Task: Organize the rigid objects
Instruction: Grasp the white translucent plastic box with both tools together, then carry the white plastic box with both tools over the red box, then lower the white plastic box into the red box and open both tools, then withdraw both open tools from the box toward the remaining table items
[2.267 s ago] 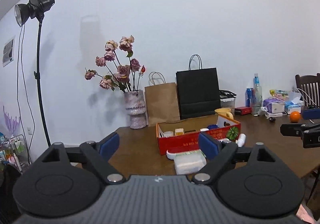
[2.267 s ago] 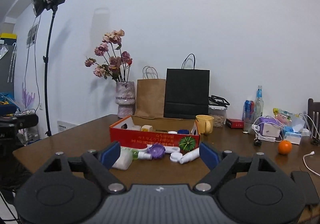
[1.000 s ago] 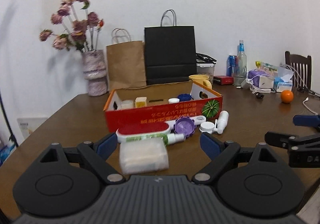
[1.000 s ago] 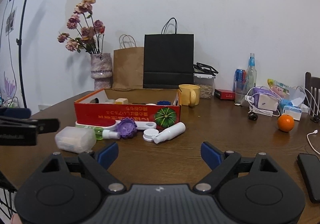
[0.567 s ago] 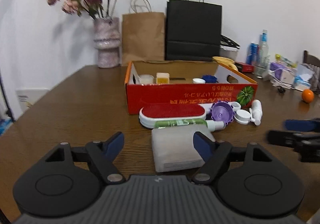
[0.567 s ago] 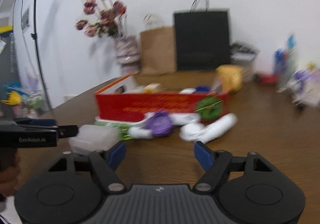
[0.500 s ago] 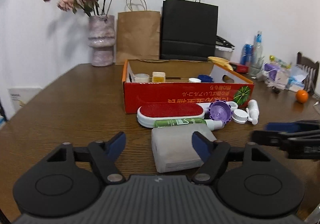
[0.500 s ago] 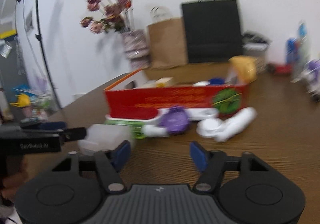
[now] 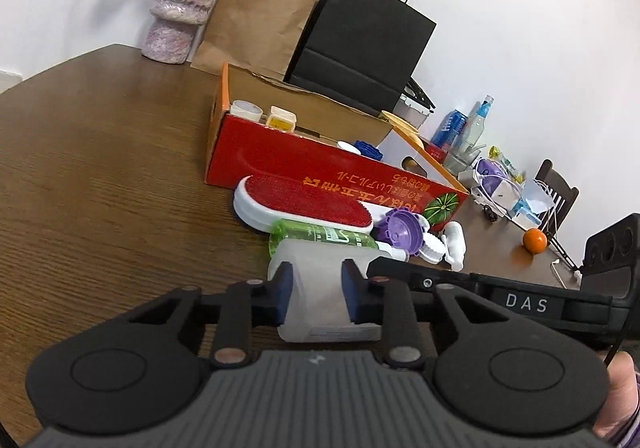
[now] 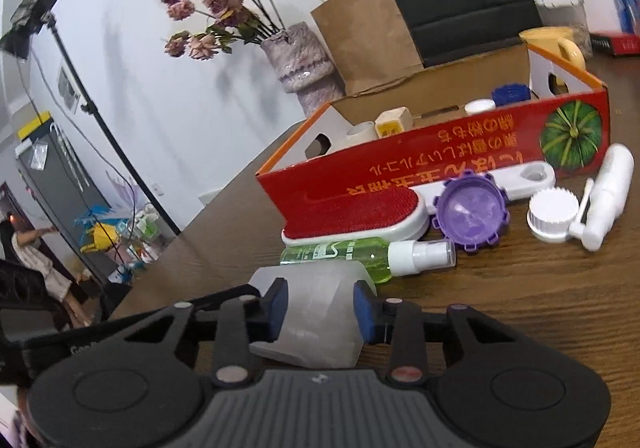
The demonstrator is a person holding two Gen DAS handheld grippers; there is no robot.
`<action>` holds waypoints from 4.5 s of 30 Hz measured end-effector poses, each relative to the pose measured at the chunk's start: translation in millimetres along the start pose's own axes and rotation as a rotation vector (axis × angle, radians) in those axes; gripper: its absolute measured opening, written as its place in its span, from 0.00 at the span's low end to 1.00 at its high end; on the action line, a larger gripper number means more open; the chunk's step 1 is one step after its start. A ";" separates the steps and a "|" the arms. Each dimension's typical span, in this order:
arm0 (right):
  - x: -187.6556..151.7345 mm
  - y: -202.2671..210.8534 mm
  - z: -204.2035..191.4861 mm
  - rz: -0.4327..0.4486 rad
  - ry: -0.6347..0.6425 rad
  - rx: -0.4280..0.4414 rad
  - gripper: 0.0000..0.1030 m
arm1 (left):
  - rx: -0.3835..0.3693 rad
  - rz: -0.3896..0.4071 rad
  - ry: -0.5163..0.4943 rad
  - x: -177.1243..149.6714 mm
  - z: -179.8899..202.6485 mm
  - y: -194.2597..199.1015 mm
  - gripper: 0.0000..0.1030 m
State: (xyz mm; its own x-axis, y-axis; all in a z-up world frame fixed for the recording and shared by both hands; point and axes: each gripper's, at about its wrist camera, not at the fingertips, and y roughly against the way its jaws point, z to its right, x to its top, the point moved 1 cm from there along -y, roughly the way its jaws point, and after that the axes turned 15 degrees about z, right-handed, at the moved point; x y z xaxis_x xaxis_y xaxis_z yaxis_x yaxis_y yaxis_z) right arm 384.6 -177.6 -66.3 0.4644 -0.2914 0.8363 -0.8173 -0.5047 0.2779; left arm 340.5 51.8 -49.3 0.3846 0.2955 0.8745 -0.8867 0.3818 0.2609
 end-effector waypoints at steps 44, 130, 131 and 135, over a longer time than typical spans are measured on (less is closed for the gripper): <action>202.8 -55.9 48.3 0.204 0.092 -0.092 0.18 | -0.004 0.035 -0.028 143.7 80.1 -144.1 0.19; -65.1 290.4 -87.1 0.424 0.489 -0.263 0.78 | 0.293 0.360 -0.486 -62.7 133.0 237.1 0.87; -70.5 293.1 -87.8 0.419 0.483 -0.263 0.78 | 0.291 0.367 -0.504 -67.1 137.0 239.2 0.87; -84.9 300.5 -90.5 0.405 0.464 -0.244 0.78 | 0.262 0.369 -0.520 -79.5 146.1 243.6 0.88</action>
State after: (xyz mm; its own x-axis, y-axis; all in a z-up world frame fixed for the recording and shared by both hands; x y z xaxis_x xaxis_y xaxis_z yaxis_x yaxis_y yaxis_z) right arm 68.8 -231.0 -11.0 -0.0465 -0.0112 0.9989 -0.9755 -0.2146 -0.0478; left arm 56.4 -6.7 4.5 -0.0698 -0.1178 0.9906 -0.9939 0.0928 -0.0590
